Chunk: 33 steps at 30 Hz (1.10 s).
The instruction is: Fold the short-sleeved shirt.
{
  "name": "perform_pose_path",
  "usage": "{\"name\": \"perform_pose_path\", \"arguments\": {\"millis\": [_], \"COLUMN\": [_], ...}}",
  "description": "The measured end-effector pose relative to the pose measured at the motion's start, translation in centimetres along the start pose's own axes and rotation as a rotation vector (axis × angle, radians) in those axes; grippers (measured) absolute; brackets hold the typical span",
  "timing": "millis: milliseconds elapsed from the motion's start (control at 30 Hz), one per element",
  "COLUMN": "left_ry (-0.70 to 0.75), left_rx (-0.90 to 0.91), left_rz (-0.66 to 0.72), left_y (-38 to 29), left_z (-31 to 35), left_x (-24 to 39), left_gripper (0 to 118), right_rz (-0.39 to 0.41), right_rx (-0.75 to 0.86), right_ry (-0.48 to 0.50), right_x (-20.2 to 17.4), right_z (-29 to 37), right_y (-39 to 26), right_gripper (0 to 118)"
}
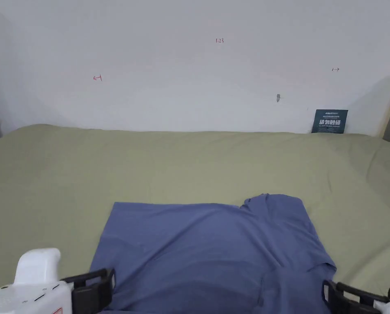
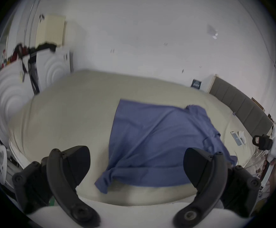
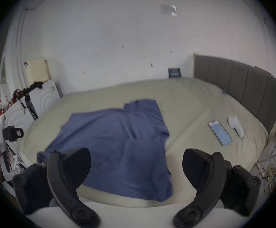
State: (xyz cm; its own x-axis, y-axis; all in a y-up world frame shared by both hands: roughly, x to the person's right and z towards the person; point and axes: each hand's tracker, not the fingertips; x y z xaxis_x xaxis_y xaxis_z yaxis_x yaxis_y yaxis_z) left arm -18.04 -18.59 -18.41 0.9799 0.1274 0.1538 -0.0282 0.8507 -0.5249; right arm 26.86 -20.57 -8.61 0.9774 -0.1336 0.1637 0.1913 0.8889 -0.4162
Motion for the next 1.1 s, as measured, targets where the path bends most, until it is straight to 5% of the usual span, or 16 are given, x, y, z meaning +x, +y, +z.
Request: {"name": "perform_pose_path", "arguments": {"millis": [67, 100, 133, 167, 200, 467, 833, 867, 900, 933, 1067, 1100], "left_ry": [0.02, 0.037, 0.059, 0.057, 0.061, 0.071, 0.112, 0.115, 0.093, 0.084, 0.091, 0.086], "left_rx": [0.096, 0.126, 0.143, 0.159, 0.189, 0.192, -0.25, -0.272, -0.302, -0.316, -0.473, -0.469], "left_rz": [-0.029, -0.059, -0.061, -0.06, -0.053, -0.095, 0.033, 0.054, 0.103, 0.102, -0.002, 0.006], "left_y": [0.2, 0.0, -0.1, -0.5, -1.0, -3.8, -3.8, -4.0, -3.8, -4.1, -5.6, -5.9], "left_z": [1.4, 2.1, 2.4, 2.6, 2.9, 2.8, -2.0, -2.5, -3.5, -4.0, -7.4, -8.0], "left_x": [1.8, 2.8, 3.6, 4.0, 4.4, 4.0, -5.0, -5.6, -7.2, -7.5, -8.2, -8.0], "left_gripper": [107, 88, 62, 25, 0, 0, 0, 3, 24, 62, 118, 118], "right_rz": [0.019, 0.042, 0.054, 0.072, 0.104, 0.132, 0.119, 0.106, 0.094, 0.087, 0.065, 0.057], "right_rx": [0.007, 0.054, 0.102, 0.104, 0.11, 0.165, 0.022, 0.013, -0.003, -0.016, -0.048, -0.054], "right_ry": [0.026, 0.041, 0.023, 0.014, -0.007, -0.028, -0.056, -0.061, -0.062, -0.07, -0.073, -0.072], "right_x": [-1.4, -2.4, -3.3, -3.7, -4.3, -6.7, -5.0, -4.8, -4.5, -4.2, -3.3, -3.1], "right_z": [0.7, 1.3, 1.8, 1.9, 1.9, 3.0, 0.7, 0.4, 0.0, -0.4, -1.4, -1.6], "right_y": [0.5, 0.6, 0.4, 0.1, -0.2, -1.1, -4.1, -4.4, -4.6, -4.8, -5.0, -5.0], "right_gripper": [111, 100, 80, 47, 2, 2, 2, 2, 2, 2, 2, 2]}}
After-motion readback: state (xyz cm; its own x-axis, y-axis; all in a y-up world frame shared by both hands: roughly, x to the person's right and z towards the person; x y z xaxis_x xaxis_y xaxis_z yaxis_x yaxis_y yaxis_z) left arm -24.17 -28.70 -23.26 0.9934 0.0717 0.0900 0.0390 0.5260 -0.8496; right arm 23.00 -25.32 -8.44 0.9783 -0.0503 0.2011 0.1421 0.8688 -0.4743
